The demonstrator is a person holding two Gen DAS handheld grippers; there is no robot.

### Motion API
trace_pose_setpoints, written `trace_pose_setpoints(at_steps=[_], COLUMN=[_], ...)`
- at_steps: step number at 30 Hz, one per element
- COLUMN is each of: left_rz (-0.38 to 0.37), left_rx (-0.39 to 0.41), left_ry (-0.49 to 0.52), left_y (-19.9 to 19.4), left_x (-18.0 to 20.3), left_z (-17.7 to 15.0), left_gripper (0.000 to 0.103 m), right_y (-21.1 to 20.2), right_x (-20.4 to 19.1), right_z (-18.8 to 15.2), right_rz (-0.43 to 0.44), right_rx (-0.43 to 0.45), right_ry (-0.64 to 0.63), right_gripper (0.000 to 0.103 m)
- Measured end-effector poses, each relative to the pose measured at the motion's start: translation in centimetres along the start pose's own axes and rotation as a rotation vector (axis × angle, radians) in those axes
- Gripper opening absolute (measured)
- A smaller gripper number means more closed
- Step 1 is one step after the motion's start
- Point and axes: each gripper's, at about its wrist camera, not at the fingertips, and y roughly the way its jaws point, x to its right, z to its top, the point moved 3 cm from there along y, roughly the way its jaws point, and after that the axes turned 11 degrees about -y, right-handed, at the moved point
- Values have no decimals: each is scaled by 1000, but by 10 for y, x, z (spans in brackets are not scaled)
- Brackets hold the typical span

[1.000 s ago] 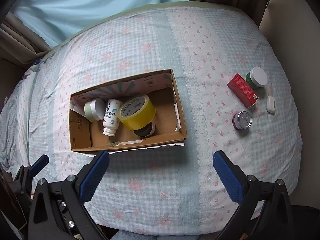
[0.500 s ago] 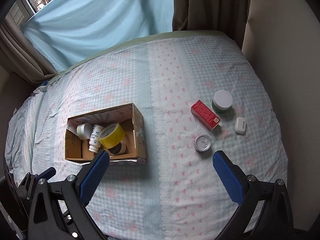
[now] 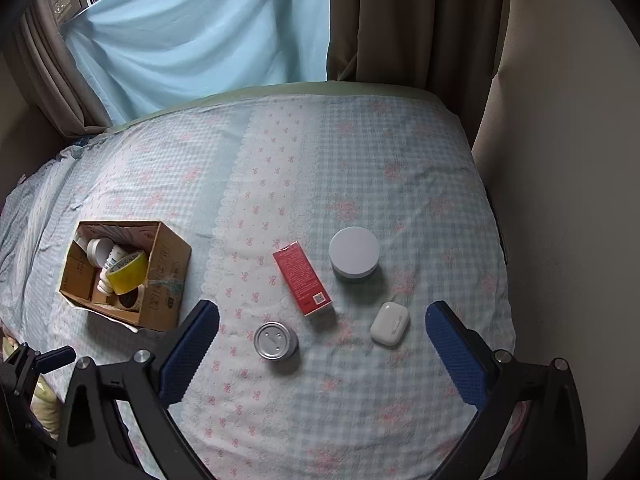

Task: Organize rigid objects
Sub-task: 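Move both tools back toward the remaining items, then grasp the silver tin with the left gripper while the right grasps the white-lidded jar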

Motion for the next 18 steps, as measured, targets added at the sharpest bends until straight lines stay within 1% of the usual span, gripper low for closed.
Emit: trace_pose_setpoints(at_steps=[4,8,13,18], left_rz=[-10,4,-18,-22], left_rx=[6,20,21,30], left_ry=[44,115,135,124], left_y=[59,110,162,199], left_x=[17,29,35,40], left_z=[0,-7,-14,-7], left_gripper=[103,103,102,93], right_y=[43,89,135,175], right_x=[20,30,33,28], right_z=[-10,-18,-22,-20], right_rz=[-6,-48,-45,-43], right_rx=[14,8,1,-5], right_ry=[-24,-78,-134,-180], right_gripper=[103,103,103,103])
